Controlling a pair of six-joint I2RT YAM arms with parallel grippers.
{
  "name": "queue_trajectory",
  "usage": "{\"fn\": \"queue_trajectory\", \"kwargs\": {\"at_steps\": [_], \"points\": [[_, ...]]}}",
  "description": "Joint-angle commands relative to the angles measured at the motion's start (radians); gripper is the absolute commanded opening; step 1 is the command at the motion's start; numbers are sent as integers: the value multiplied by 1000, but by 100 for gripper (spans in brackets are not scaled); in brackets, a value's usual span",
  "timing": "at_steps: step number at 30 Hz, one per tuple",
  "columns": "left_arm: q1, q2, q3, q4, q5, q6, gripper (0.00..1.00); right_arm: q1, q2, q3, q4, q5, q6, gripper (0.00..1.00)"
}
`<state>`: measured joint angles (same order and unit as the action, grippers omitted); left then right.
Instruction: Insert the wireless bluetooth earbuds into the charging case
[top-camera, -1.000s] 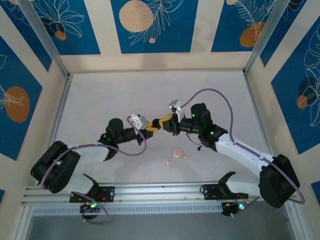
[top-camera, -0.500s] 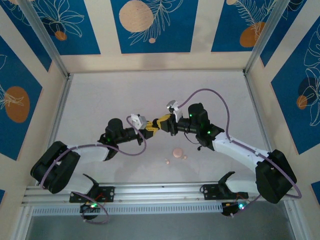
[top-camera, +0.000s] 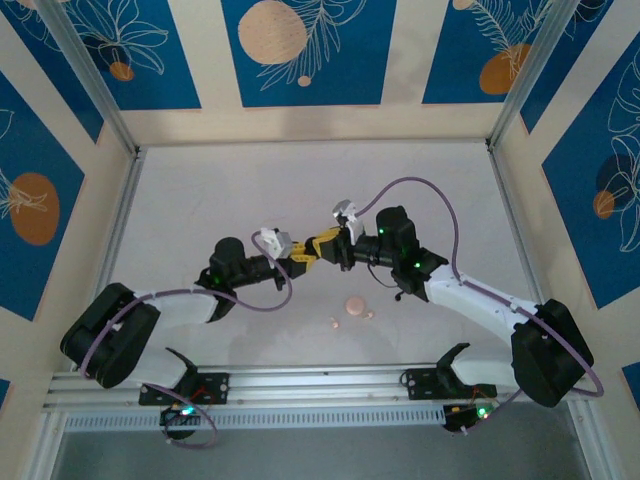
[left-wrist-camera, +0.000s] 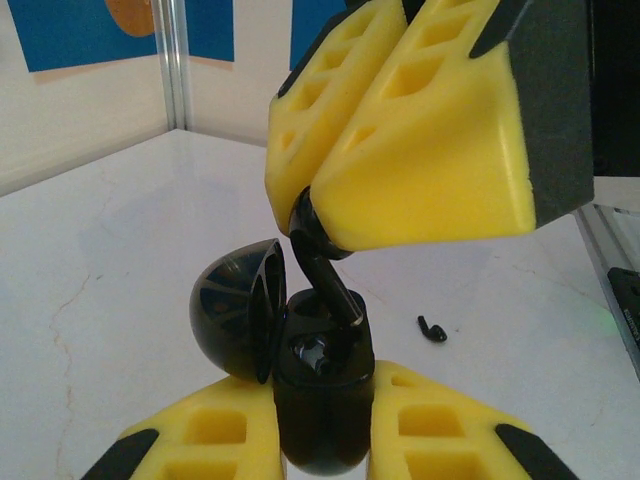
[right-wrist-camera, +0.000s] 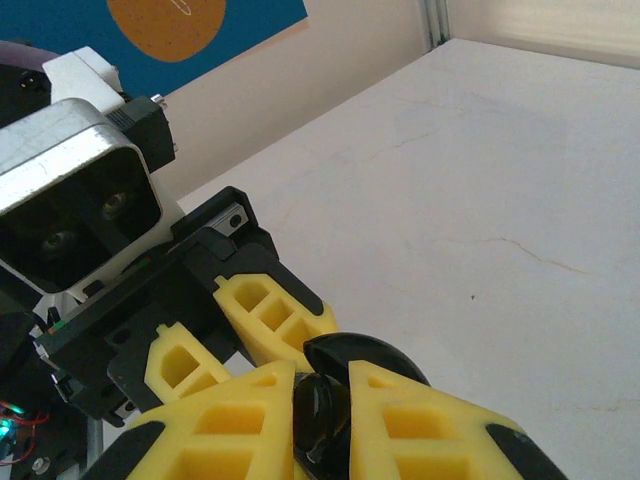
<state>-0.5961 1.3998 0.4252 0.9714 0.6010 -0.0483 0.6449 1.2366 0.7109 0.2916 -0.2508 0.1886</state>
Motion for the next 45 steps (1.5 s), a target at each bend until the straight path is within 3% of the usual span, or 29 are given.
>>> {"fn": "queue_trajectory", "kwargs": {"at_steps": [1,17,30,45], "points": [[-12,-42,-6,80,10,-17,17,14,1,4,-39,32,-52,16],[-11,-94,-14,59,-15,-7,17,47,-24,-2,-93,141,-98,16],[-12,-96,-11,36,-15,13,17,50,-64,1,-98,153,-104,16],[-32,-144,-6,-138,-54,192,17,96,-87,46,-161,182,-168,16]]}}
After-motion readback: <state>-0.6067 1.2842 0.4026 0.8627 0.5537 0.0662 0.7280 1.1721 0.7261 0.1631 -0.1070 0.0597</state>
